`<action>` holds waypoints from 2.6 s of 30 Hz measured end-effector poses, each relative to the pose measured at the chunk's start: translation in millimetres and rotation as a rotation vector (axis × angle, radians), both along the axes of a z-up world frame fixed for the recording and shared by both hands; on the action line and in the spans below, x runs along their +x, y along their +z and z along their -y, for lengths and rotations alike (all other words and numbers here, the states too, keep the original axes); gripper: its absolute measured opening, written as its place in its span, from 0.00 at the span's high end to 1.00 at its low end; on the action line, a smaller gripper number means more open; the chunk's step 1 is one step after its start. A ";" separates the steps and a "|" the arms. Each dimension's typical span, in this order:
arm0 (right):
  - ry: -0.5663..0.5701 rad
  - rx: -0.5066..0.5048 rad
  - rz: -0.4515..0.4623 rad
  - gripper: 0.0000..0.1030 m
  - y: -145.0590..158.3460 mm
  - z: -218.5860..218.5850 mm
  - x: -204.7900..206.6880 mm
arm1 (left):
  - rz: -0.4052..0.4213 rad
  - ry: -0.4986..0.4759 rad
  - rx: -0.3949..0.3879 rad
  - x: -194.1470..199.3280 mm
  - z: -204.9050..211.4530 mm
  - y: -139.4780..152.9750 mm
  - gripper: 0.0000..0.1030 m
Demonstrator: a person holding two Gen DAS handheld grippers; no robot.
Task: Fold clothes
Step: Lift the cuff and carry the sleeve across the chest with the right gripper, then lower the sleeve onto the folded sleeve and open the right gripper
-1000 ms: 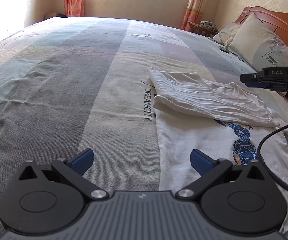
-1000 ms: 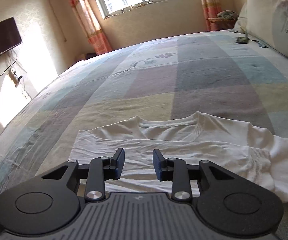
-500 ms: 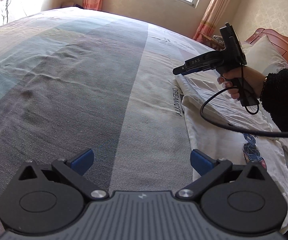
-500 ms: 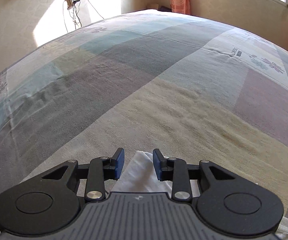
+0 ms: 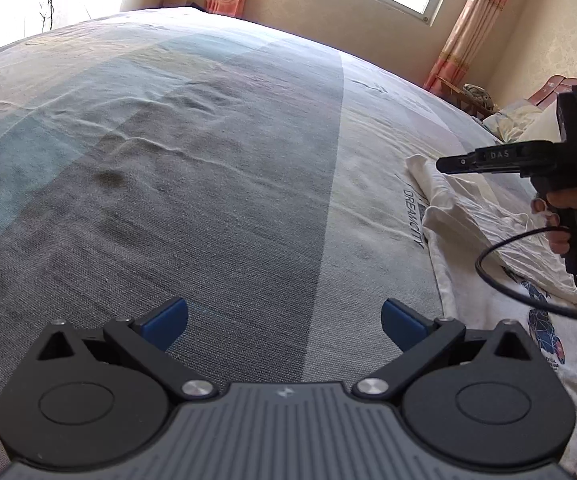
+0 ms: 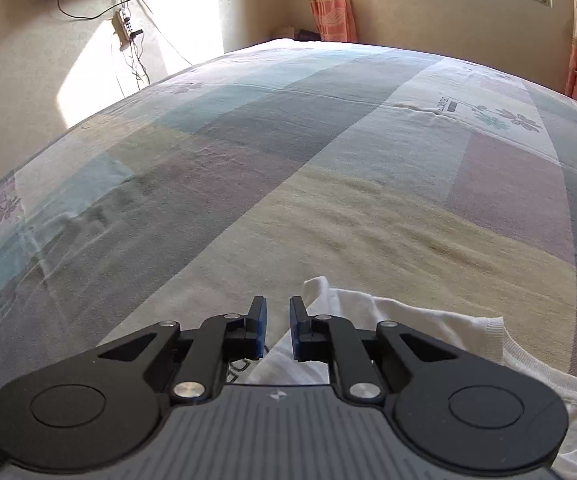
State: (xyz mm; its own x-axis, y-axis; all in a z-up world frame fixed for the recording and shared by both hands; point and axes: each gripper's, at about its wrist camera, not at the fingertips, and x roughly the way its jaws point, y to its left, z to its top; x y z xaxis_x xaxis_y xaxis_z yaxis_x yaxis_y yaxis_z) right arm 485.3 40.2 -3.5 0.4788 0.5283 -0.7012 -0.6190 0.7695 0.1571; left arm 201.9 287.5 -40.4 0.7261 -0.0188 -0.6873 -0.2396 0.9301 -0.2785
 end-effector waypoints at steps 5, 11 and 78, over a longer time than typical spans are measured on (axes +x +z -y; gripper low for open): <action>0.105 -0.115 0.050 0.74 -11.5 -13.9 -60.2 | -0.001 0.030 0.011 -0.1 -9.1 -0.1 0.01; 0.208 -0.431 0.286 0.66 -28.6 -39.4 -105.0 | -0.005 0.023 0.022 -0.6 -8.5 -1.0 0.01; -0.246 0.098 -0.107 0.44 -23.2 88.3 -129.0 | 0.029 -0.171 -0.016 43.0 31.7 21.0 0.01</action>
